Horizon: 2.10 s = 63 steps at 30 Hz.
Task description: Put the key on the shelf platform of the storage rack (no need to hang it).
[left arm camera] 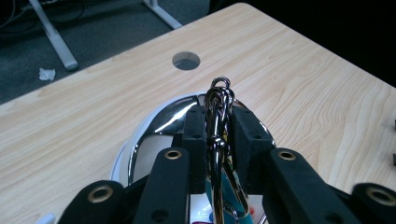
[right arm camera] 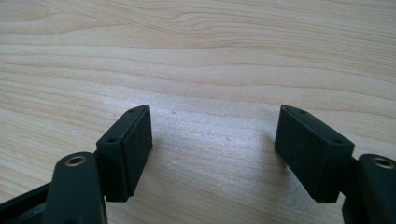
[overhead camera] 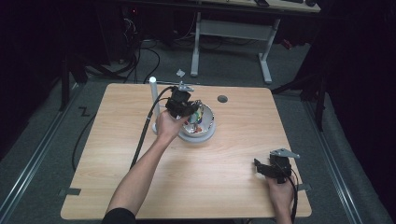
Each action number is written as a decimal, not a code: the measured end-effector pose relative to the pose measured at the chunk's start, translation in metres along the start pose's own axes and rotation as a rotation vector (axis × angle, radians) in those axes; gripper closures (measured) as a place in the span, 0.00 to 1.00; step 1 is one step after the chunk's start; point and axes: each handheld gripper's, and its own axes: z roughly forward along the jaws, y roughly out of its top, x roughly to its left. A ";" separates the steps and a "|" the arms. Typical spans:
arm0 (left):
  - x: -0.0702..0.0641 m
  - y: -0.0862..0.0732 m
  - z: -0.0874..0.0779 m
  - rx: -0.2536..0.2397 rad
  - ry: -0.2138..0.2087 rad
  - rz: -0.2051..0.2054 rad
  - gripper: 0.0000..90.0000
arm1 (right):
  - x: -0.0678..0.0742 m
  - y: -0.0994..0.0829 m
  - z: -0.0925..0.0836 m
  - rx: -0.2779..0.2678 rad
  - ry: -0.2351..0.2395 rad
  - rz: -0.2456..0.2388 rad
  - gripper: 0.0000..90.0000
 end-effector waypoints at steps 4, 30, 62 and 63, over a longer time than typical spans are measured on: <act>-0.002 -0.001 0.005 0.013 0.000 0.016 0.85 | 0.000 0.000 0.000 0.000 0.001 0.002 0.31; -0.005 -0.006 0.022 0.081 -0.017 0.007 0.81 | -0.001 0.000 0.000 -0.002 0.003 0.000 0.31; 0.012 -0.031 -0.057 -0.010 0.055 -0.018 0.49 | 0.000 0.000 0.000 -0.001 -0.001 -0.005 0.31; 0.012 -0.031 -0.057 -0.010 0.055 -0.018 0.48 | 0.000 0.000 0.000 0.000 -0.001 -0.005 0.31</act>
